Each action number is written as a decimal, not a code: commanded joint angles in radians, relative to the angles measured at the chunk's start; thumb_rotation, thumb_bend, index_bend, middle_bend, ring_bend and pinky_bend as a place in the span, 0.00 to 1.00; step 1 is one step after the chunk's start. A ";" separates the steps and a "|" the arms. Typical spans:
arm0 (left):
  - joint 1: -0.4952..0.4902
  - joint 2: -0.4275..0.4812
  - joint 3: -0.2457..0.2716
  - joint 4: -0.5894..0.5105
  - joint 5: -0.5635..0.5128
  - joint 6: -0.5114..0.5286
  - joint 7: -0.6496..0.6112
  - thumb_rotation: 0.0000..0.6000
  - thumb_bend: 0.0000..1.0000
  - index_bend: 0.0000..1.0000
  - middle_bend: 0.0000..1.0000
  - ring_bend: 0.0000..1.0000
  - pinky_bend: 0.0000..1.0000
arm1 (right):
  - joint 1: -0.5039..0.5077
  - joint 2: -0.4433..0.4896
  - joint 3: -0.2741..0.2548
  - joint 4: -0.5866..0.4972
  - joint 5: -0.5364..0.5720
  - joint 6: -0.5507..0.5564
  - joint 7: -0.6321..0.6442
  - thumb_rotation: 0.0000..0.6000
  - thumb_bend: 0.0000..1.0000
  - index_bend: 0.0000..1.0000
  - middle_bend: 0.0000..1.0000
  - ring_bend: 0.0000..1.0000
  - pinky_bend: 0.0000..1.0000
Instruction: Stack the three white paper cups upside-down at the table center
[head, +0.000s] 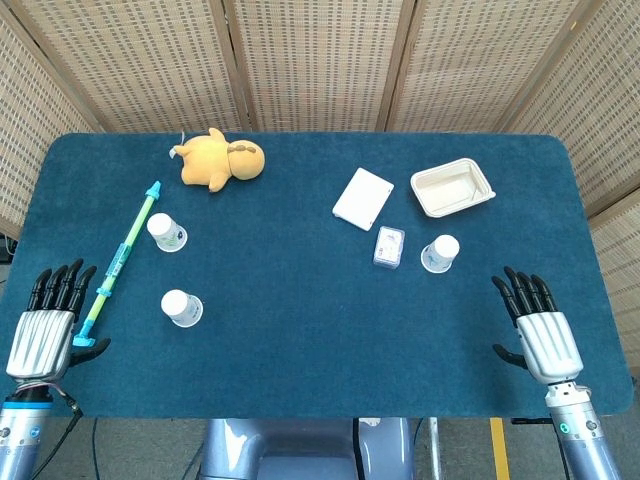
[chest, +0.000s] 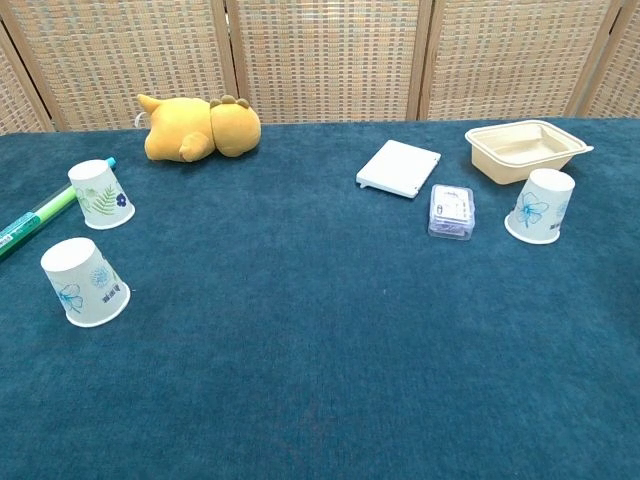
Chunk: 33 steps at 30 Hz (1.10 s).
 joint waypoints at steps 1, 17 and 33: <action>0.002 0.003 -0.002 -0.002 -0.002 0.004 -0.005 1.00 0.00 0.00 0.00 0.00 0.00 | 0.004 0.000 0.000 0.001 -0.009 -0.001 0.016 1.00 0.00 0.00 0.00 0.00 0.10; 0.009 0.023 0.000 -0.026 0.000 0.012 -0.002 1.00 0.00 0.00 0.00 0.00 0.00 | 0.251 0.133 0.185 -0.092 0.227 -0.335 -0.060 1.00 0.12 0.19 0.00 0.00 0.17; 0.001 0.017 -0.005 -0.003 0.004 0.006 -0.007 1.00 0.00 0.00 0.00 0.00 0.00 | 0.478 -0.028 0.227 0.141 0.531 -0.613 -0.162 1.00 0.24 0.27 0.03 0.00 0.19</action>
